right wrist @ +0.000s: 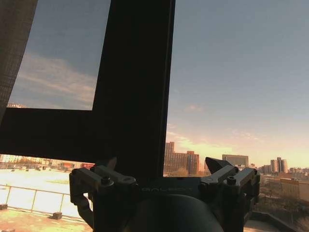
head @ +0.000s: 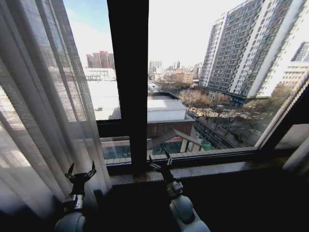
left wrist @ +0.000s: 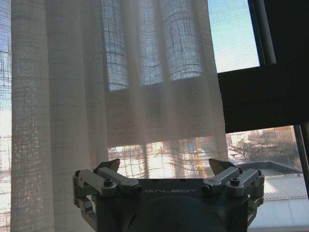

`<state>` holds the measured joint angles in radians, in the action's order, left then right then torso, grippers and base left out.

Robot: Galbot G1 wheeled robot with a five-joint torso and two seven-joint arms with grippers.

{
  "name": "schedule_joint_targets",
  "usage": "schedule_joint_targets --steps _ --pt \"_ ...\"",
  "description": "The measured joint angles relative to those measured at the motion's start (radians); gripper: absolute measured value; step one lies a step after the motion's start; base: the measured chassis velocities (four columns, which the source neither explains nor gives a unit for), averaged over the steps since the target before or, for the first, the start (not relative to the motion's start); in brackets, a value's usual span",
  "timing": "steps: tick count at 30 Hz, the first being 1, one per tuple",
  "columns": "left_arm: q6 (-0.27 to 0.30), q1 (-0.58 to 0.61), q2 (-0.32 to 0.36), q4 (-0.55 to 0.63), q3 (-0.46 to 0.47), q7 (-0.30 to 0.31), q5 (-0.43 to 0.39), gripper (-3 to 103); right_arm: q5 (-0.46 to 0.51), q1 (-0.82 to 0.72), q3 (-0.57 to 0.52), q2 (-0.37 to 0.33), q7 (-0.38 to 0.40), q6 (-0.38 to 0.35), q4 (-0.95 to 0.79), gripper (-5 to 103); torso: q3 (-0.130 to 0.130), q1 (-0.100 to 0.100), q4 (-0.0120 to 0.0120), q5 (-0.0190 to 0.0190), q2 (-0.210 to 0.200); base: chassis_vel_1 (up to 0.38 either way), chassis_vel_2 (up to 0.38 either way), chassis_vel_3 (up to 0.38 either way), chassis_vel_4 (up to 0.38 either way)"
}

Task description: Open the curtains by pulling them apart, changing their state from closed to fully open.

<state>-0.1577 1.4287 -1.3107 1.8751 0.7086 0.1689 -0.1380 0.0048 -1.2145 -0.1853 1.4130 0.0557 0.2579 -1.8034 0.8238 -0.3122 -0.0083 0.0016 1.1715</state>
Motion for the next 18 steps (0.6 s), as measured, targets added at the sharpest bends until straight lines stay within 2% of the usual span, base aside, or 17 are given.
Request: schedule_joint_targets --steps 1,3,4,7,8,14,18 --pt "0.0 0.0 0.0 0.0 0.0 0.0 0.0 100 0.0 0.0 0.0 0.0 0.0 0.0 0.0 100 0.0 0.0 0.0 0.0 0.0 0.0 0.0 0.0 0.0" --pt "0.002 -0.075 0.048 -0.099 -0.035 -0.011 -0.049 100 0.0 0.0 0.0 0.0 0.0 0.0 0.0 100 0.0 0.0 -0.0013 -0.0003 0.0 0.0 0.0 0.0 0.0" --pt "0.003 -0.097 0.053 -0.122 -0.055 -0.019 -0.054 100 0.0 0.0 0.0 0.0 0.0 0.0 0.0 100 0.0 0.0 -0.0008 0.0004 0.0 0.0 0.0 0.0 0.0" --pt "0.0 -0.112 0.034 -0.155 -0.087 -0.033 -0.048 100 0.0 0.0 0.0 0.0 0.0 0.0 0.0 100 0.0 0.0 -0.0009 -0.0012 0.0 0.0 0.0 0.0 0.0" --pt "-0.007 -0.113 0.027 -0.165 -0.093 -0.037 -0.039 100 0.0 0.0 0.0 0.0 0.0 0.0 0.0 100 0.0 0.0 -0.0003 -0.0005 0.0 0.0 0.0 0.0 0.0" --pt "-0.02 -0.099 -0.008 -0.148 -0.128 -0.039 -0.016 100 0.0 0.0 0.0 0.0 0.0 0.0 0.0 100 0.0 0.0 -0.0003 -0.0001 0.0 0.0 0.0 0.0 0.0" --pt "-0.019 -0.109 0.0 -0.162 -0.122 -0.038 -0.017 100 0.0 0.0 0.0 0.0 0.0 0.0 0.0 100 0.0 0.0 -0.0004 -0.0002 0.0 0.0 0.0 0.0 0.0"
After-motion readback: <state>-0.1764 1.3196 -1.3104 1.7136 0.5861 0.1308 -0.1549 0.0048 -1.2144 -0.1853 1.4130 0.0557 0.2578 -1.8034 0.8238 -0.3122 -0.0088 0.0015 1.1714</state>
